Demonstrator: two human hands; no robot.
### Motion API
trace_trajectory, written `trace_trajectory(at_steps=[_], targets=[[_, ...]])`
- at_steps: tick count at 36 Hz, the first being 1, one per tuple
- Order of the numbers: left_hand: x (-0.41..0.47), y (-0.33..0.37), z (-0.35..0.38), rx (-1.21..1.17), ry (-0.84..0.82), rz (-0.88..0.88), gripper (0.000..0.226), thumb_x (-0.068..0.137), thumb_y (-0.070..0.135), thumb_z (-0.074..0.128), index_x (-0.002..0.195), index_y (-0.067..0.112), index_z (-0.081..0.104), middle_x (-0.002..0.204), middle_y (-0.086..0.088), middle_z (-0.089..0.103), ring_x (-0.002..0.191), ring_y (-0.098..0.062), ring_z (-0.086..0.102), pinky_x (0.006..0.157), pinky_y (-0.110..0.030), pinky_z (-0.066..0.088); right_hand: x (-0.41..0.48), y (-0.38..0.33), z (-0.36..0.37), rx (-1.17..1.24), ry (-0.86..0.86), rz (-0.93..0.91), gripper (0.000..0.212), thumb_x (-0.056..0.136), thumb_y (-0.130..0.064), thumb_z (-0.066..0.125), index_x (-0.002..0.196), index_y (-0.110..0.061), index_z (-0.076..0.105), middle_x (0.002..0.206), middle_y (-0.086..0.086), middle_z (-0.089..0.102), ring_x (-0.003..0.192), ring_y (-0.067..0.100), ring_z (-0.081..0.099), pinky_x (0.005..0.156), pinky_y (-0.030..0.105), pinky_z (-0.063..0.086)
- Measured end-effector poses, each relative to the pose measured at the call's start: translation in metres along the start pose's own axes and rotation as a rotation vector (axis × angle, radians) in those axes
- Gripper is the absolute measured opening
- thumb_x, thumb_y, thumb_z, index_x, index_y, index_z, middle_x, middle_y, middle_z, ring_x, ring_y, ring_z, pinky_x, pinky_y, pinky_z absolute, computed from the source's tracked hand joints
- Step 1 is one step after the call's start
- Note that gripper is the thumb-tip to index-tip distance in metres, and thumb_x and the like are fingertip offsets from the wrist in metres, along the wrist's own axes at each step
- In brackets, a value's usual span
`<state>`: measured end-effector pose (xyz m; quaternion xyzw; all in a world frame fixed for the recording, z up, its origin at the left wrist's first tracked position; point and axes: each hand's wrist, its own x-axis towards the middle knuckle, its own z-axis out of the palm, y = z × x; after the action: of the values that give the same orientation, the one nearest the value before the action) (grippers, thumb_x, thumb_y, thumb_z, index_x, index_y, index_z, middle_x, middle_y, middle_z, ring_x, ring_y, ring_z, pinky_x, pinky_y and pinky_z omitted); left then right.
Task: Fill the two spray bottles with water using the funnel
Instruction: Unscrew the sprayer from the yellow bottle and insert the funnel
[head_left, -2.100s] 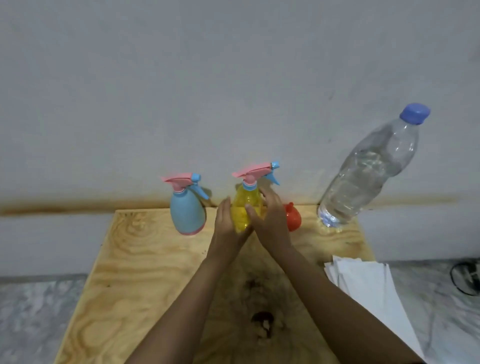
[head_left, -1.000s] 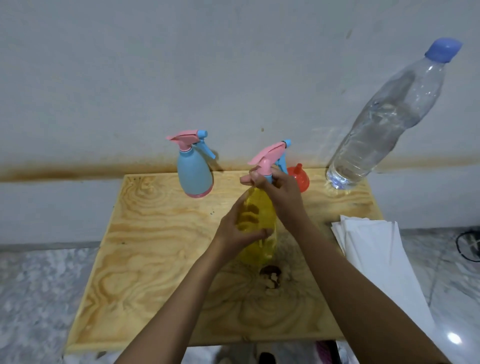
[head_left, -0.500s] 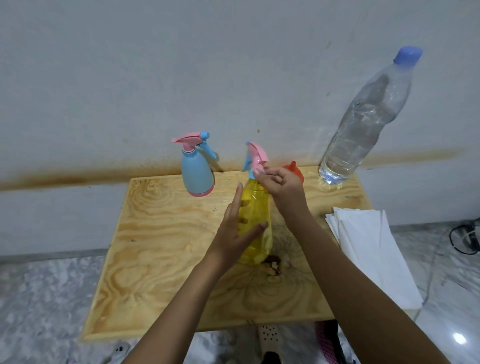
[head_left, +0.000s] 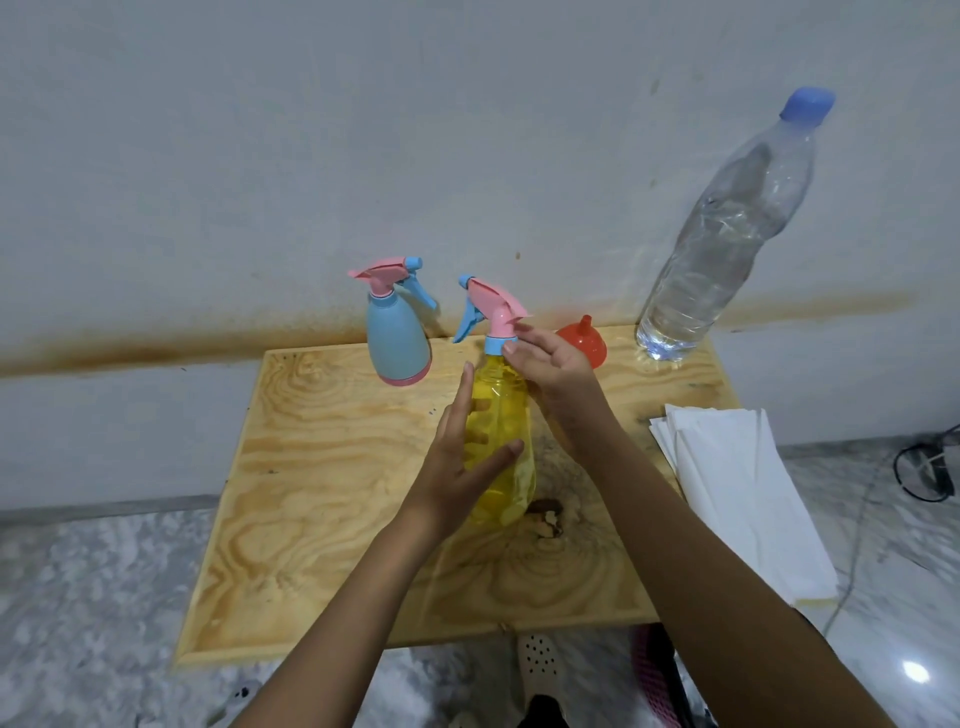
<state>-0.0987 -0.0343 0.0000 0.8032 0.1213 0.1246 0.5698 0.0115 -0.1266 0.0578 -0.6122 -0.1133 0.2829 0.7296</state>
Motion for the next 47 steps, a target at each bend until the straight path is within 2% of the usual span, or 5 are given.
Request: trace_trajectory(at_steps=[6,13,32,38,47], targets=[[-0.004,0.0,-0.002,0.047,-0.028,0.013,0.082,0.079,0.059,0.06,0.136,0.061,0.002,0.132,0.051,0.012,0.124,0.027,0.02,0.098,-0.014,0.032,-0.003,0.0,0.011,-0.149,0.112,-0.169,0.024,0.08,-0.011,0.073,0.102,-0.004,0.067,0.083,-0.005,0.067,0.077,0.006,0.064,0.073,0.02,0.054],[-0.008,0.006,-0.006,0.043,-0.01,0.059,0.078,0.078,0.063,0.058,0.134,0.069,0.004,0.14,0.051,0.012,0.14,-0.001,0.025,0.111,-0.04,0.037,-0.001,0.002,0.008,-0.058,0.004,0.007,0.046,0.076,-0.038,0.068,0.113,-0.012,0.058,0.115,0.007,0.068,0.111,0.024,0.062,0.101,0.046,0.045],[-0.005,0.003,-0.013,0.101,-0.036,0.006,0.079,0.076,0.062,0.061,0.127,0.075,0.003,0.131,0.051,0.014,0.13,-0.004,0.035,0.106,-0.036,0.04,-0.007,-0.01,0.001,-0.165,-0.057,-0.186,0.02,0.088,-0.002,0.059,0.106,-0.01,0.065,0.091,-0.001,0.067,0.084,0.002,0.063,0.081,0.017,0.05],[-0.003,0.012,-0.015,-0.019,-0.034,-0.023,0.076,0.074,0.059,0.063,0.13,0.069,0.012,0.144,0.009,0.039,0.13,-0.009,0.041,0.103,-0.031,0.043,-0.002,-0.014,0.0,-0.173,-0.133,-0.147,0.027,0.093,-0.003,0.051,0.118,-0.005,0.06,0.098,-0.006,0.066,0.093,0.002,0.062,0.089,0.021,0.048],[0.0,0.022,-0.017,-0.443,-0.119,-0.114,0.094,0.052,0.066,0.079,0.133,0.045,0.036,0.126,0.014,0.059,0.112,-0.008,0.06,0.08,-0.021,0.052,0.009,-0.028,-0.007,0.423,-0.183,-0.026,0.023,0.094,-0.005,0.044,0.111,-0.007,0.058,0.105,0.008,0.067,0.105,0.022,0.062,0.099,0.033,0.048]])
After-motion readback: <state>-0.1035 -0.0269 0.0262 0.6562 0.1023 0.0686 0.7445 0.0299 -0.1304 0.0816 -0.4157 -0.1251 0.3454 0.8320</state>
